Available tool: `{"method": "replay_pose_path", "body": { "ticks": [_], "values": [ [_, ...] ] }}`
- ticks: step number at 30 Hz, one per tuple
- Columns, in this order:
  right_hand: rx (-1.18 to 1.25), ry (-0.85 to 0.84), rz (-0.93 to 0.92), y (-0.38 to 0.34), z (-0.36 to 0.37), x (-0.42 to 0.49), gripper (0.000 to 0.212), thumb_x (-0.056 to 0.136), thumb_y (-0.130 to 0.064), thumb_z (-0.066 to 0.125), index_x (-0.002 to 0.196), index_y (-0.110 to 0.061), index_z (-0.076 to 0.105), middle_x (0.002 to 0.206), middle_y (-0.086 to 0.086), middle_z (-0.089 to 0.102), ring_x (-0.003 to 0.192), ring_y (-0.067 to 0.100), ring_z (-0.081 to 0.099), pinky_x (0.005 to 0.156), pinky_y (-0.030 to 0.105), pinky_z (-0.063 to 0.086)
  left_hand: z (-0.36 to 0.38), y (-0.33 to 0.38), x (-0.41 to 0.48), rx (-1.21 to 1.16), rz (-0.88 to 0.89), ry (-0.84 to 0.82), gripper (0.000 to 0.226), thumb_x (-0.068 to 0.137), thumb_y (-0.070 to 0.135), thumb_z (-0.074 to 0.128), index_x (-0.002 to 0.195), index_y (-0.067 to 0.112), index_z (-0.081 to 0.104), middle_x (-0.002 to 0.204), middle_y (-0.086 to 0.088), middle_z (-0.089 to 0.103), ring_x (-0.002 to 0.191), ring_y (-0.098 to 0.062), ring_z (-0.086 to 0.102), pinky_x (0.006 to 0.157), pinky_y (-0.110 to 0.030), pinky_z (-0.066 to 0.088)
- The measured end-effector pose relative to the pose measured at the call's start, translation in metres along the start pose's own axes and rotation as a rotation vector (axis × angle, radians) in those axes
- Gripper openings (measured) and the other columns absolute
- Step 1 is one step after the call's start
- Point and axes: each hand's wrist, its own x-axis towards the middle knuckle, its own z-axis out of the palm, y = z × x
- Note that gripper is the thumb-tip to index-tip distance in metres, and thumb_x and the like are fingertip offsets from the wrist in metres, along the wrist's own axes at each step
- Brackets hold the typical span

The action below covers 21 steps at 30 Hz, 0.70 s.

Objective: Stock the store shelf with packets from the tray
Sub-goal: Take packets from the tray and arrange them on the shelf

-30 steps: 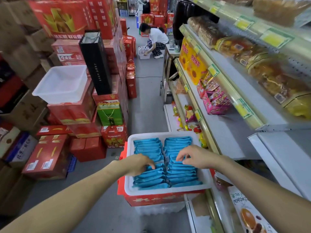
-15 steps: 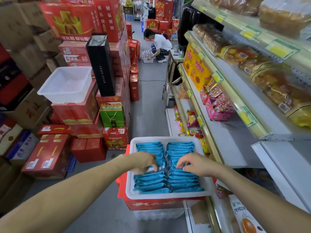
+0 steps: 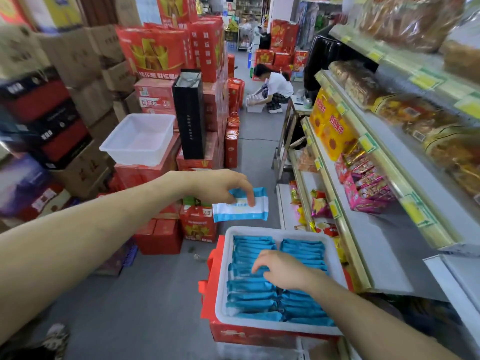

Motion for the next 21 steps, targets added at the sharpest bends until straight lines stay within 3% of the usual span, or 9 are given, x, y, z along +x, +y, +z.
{"method": "replay_pose_path", "body": {
  "ticks": [2, 6, 14, 21],
  "values": [
    [-0.030, 0.003, 0.010, 0.000, 0.003, 0.008, 0.040, 0.099, -0.006, 0.049, 0.123, -0.030, 0.070, 0.130, -0.009, 0.055, 0.110, 0.017, 0.058, 0.091, 0.038, 0.050, -0.006, -0.002, -0.004, -0.044, -0.006, 0.021, 0.047, 0.095, 0.010, 0.064, 0.118, 0.050, 0.066, 0.106, 0.037, 0.050, 0.103, 0.014, 0.049, 0.077, -0.006, 0.039],
    [-0.064, 0.017, 0.007, 0.004, 0.007, 0.018, 0.039, 0.099, -0.005, 0.050, 0.121, -0.031, 0.070, 0.124, -0.009, 0.055, 0.097, 0.010, 0.055, 0.077, 0.028, 0.043, -0.011, -0.010, -0.009, -0.168, -0.009, 0.052, 0.044, 0.096, 0.008, 0.065, 0.118, 0.046, 0.070, 0.108, 0.045, 0.051, 0.106, 0.017, 0.051, 0.076, -0.001, 0.043],
    [-0.118, -0.056, -0.011, 0.005, 0.002, 0.023, 0.039, 0.096, -0.003, 0.052, 0.104, -0.035, 0.074, 0.108, -0.010, 0.053, 0.095, 0.015, 0.058, 0.086, 0.040, 0.051, -0.011, -0.025, -0.008, -0.249, -0.048, 0.051, 0.045, 0.098, 0.007, 0.064, 0.114, 0.048, 0.071, 0.107, 0.043, 0.053, 0.103, 0.013, 0.057, 0.073, -0.010, 0.053],
    [-0.212, -0.206, -0.093, -0.002, -0.007, 0.029, 0.050, 0.096, 0.002, 0.046, 0.117, -0.035, 0.073, 0.122, -0.004, 0.060, 0.108, 0.020, 0.058, 0.094, 0.045, 0.051, 0.001, -0.032, -0.006, -0.260, -0.062, 0.018, 0.045, 0.098, 0.009, 0.065, 0.115, 0.051, 0.070, 0.104, 0.048, 0.051, 0.107, 0.003, 0.060, 0.079, -0.020, 0.057]
  ]
}}
